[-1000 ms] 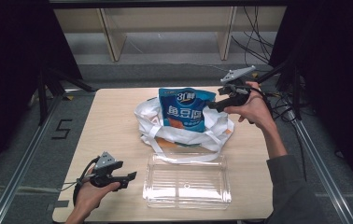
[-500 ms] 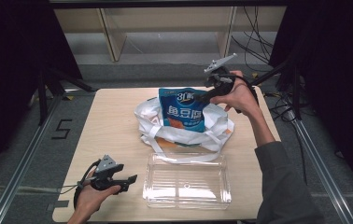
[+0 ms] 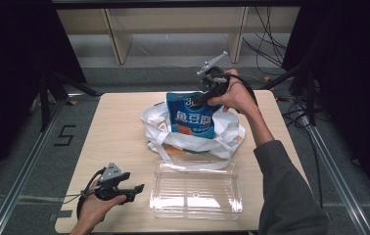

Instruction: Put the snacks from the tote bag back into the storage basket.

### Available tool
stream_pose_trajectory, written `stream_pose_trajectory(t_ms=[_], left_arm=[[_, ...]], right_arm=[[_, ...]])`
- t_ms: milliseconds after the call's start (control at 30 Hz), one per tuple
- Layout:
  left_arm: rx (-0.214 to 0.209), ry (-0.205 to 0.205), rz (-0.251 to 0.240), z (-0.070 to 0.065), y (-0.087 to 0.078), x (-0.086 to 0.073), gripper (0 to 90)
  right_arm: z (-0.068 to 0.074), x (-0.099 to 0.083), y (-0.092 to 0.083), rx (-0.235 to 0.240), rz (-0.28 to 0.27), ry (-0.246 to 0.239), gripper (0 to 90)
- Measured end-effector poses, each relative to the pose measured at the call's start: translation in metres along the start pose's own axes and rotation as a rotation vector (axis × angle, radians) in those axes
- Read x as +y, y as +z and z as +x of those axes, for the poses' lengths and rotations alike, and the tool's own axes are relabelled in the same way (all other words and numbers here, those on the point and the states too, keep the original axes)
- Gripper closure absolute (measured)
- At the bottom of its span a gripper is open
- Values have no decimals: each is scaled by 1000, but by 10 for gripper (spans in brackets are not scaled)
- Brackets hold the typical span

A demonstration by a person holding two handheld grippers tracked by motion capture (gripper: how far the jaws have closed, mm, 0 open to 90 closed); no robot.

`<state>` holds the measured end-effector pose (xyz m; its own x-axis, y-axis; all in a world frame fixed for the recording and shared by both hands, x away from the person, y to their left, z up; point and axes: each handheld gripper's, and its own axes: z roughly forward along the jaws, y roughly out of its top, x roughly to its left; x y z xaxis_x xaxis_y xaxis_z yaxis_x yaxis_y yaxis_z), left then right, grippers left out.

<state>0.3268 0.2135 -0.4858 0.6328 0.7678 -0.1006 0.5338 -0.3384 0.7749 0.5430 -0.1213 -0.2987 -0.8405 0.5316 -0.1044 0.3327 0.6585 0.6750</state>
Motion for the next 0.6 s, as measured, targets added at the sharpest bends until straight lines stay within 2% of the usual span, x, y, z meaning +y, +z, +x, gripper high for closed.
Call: stream_pose_trajectory(t_ms=[33,67,167,200,233,267,300,367,467,500,533,567,600], left_arm=[[-4,2,3,1,0,0,275],[1,-14,-10,-1,1,-1,275],[-4,-3,1,1,0,0,275],[-6,-1,0,1,0,0,275],[-4,-7,-6,0,1,-1,275],[-9,-30,-22,-2,2,-2,274],[-11,5,4,1,0,-2,273],[-6,6,-7,1,1,-1,271],[-6,9,15,2,1,-1,266],[-11,16,20,2,0,-1,266],[-9,4,-6,1,1,-1,266],[-16,16,7,3,1,-1,266],[-7,-8,12,1,2,-1,267]], right_arm=[[0,1,1,7,10,4,450],[0,1,4,6,9,-9,461],[0,3,8,2,45,-7,512],[-1,3,10,6,47,-21,530],[-2,3,12,6,42,-38,539],[-2,3,13,8,56,-32,556],[0,4,13,3,76,-16,565],[-2,6,14,6,74,-30,608],[-2,9,15,22,90,-3,657],[-2,10,15,28,94,-14,677],[-3,11,16,34,95,-28,698],[-2,12,16,44,95,-29,725],[0,12,16,55,101,-20,744]])
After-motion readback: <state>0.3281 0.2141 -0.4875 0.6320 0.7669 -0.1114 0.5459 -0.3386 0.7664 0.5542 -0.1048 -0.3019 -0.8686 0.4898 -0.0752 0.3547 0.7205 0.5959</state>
